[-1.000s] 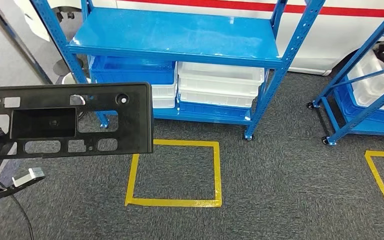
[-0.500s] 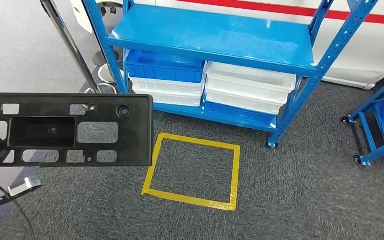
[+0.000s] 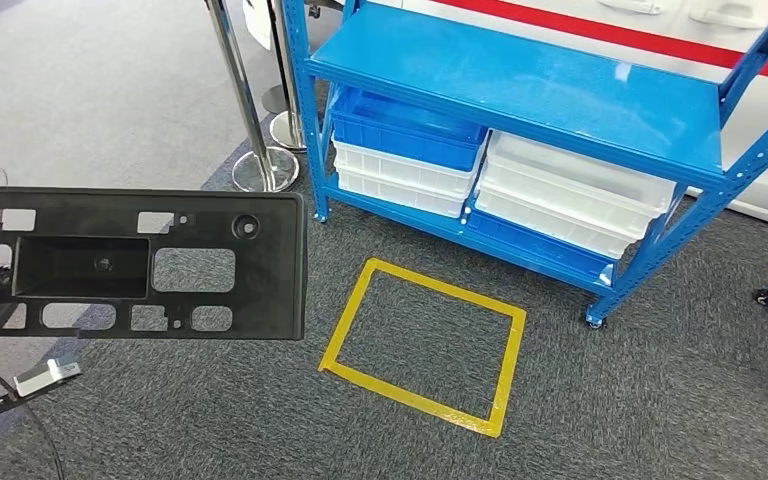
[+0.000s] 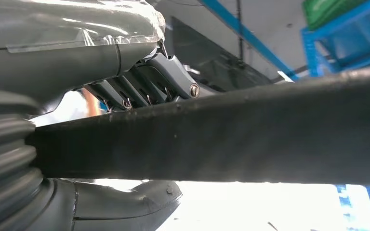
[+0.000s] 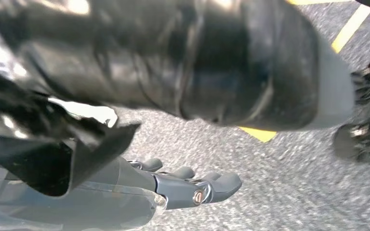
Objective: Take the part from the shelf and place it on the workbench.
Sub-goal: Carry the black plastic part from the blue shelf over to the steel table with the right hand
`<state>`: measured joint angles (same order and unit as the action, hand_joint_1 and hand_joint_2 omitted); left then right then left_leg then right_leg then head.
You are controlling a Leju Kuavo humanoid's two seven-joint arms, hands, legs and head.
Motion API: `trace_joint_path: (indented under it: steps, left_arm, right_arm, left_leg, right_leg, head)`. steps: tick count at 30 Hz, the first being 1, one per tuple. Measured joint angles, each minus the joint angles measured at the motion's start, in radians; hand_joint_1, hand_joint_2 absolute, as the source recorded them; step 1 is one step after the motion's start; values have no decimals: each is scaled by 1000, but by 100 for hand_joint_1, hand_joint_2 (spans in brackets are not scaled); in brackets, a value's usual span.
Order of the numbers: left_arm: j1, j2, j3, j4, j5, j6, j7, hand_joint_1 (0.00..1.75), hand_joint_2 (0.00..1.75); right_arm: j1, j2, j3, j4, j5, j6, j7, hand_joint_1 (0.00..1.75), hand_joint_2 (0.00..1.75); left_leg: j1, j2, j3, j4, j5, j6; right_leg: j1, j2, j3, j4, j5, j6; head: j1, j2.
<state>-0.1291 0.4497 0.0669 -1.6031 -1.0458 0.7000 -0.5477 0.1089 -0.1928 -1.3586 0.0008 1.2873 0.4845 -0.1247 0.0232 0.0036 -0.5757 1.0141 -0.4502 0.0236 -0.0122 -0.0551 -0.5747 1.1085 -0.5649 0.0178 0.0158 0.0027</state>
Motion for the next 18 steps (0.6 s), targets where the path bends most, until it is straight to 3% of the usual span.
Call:
trace_joint_path:
  steps: [2,3,4,5,6,8,10,12,13,15,16,18]
  left_arm:
    - [2,-7,0,0,-9,0,6,175,175]
    - [4,-11,0,0,-15,0,6,175,175]
    - [7,-15,0,0,-19,0,6,175,175]
    - [11,-18,0,0,-21,0,5,175,175]
    - [15,-20,0,0,-20,0,4,175,175]
    - [19,-21,1,-1,-13,0,2,175,175]
    - [20,-23,2,-2,-6,0,-1,175,175]
    - [23,-24,4,-3,-2,0,-6,175,175]
    - [24,-24,5,-3,-1,0,-8,175,175]
    - [21,-26,6,-2,-2,0,-11,175,175]
    - [18,-27,6,-2,-4,0,-11,175,175]
    - [13,-33,6,2,-7,0,-16,175,175]
  right_arm:
    - [3,0,5,0,0,0,-2,0,0]
    - [4,0,8,0,0,-1,-3,0,0]
    - [5,0,11,0,-1,-1,-4,0,0]
    - [5,0,12,0,-2,0,-5,0,0]
    - [6,0,14,0,-3,0,-7,0,0]
    - [8,-1,15,0,-6,-1,-8,0,0]
    - [11,-2,17,0,-7,-1,-8,0,0]
    - [12,-3,20,0,-8,0,-8,0,0]
    - [11,-4,21,0,-8,0,-8,0,0]
    - [11,-5,22,0,-8,0,-8,0,0]
    - [12,-5,23,0,-9,-1,-8,0,0]
    - [15,-5,27,0,-8,-1,-8,0,0]
  left_leg:
    - [-2,-19,-12,0,8,7]
    - [-2,-31,-17,1,11,7]
    - [-3,-44,-22,3,15,6]
    - [-3,-57,-26,4,17,4]
    - [-3,-70,-28,6,20,1]
    - [-4,-94,-34,11,24,-6]
    - [-5,-120,-43,13,31,-19]
    - [-2,-141,-51,10,41,-35]
    - [-3,-131,-57,14,38,-41]
    - [-5,-74,-84,71,-2,-48]
    - [-6,-42,-107,127,-38,-50]
    - [-4,-16,-150,247,-96,-55]
  right_leg:
    - [-1,42,-54,126,-71,2]
    - [-1,49,-74,174,-87,2]
    - [-1,52,-78,190,-84,1]
    - [-2,55,-63,166,-62,-1]
    - [-2,64,-31,107,-27,-4]
    - [-5,116,34,-22,23,-11]
    - [-5,146,58,-77,33,-14]
    - [-4,121,58,-81,38,-21]
    - [-5,106,58,-85,43,-27]
    - [-7,76,55,-92,52,-39]
    - [-4,61,52,-91,54,-42]
    - [1,29,45,-88,55,-44]
  head:
    - [0,0]
    - [0,0]
    - [0,0]
    - [0,0]
    - [0,0]
    - [0,0]
    - [0,0]
    - [0,0]
    - [0,0]
    - [0,0]
    - [-1,0]
    - [-1,0]
